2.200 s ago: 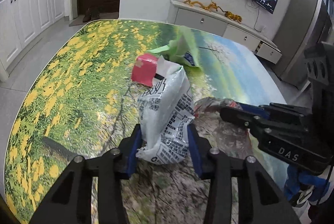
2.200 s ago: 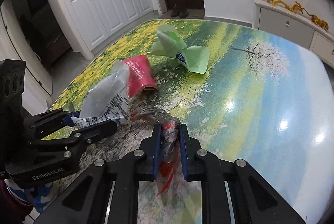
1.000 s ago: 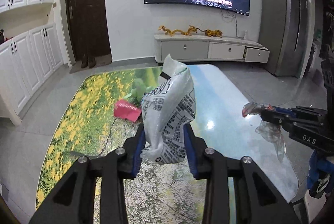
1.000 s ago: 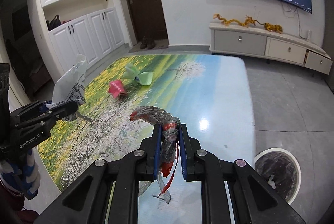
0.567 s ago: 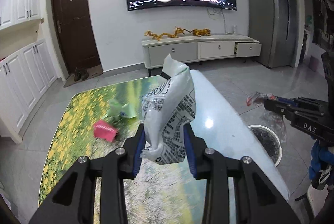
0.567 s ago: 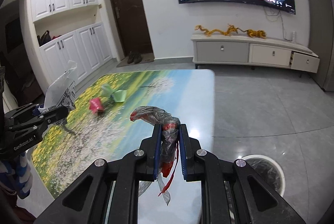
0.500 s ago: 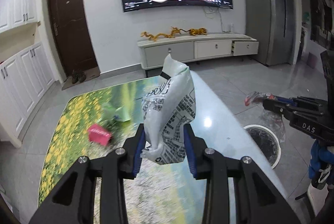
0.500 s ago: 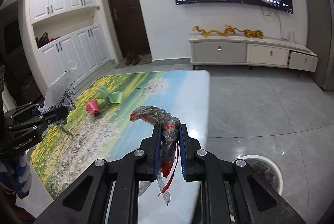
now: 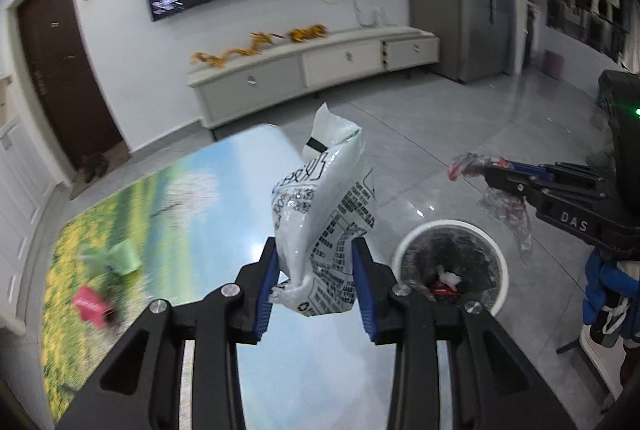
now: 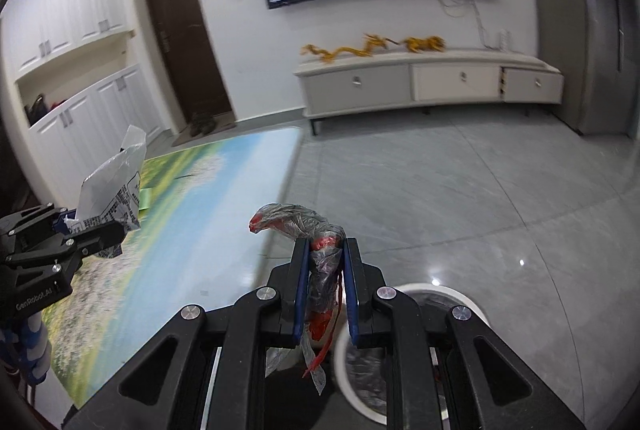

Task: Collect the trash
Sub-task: 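Carry both items over the bin and open both tools to release them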

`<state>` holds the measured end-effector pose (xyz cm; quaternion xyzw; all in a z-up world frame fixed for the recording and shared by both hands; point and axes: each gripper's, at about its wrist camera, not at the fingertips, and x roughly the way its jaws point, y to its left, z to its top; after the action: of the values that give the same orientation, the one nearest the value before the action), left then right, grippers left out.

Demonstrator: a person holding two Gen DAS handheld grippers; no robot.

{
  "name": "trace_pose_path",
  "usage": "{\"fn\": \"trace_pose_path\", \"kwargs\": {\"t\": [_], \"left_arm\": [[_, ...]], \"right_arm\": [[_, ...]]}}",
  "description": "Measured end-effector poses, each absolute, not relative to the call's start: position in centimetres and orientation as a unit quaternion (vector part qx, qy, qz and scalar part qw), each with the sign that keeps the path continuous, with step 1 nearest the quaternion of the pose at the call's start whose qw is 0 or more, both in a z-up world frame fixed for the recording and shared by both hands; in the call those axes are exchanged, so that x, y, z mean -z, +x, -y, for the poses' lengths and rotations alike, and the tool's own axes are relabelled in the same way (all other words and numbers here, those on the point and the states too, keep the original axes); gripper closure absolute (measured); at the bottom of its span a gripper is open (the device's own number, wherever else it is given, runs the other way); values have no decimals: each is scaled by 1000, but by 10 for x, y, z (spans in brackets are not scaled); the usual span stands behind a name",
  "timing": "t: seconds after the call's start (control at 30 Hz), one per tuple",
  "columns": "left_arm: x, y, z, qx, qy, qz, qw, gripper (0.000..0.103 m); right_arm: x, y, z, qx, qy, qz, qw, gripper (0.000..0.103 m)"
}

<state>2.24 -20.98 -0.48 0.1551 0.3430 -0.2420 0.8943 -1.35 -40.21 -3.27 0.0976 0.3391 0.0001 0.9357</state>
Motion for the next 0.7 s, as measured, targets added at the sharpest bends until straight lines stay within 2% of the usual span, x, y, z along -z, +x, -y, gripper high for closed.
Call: {"fn": "trace_pose_path", "kwargs": {"t": [0.33, 0.7], "left_arm": [[61, 47, 312, 330, 205, -404, 828, 69], [100, 57, 366, 375, 206, -458, 779, 66]], "right_arm": [[86, -2, 462, 65, 140, -388, 909, 85], [130, 6, 491, 108, 163, -430, 881, 82]]}}
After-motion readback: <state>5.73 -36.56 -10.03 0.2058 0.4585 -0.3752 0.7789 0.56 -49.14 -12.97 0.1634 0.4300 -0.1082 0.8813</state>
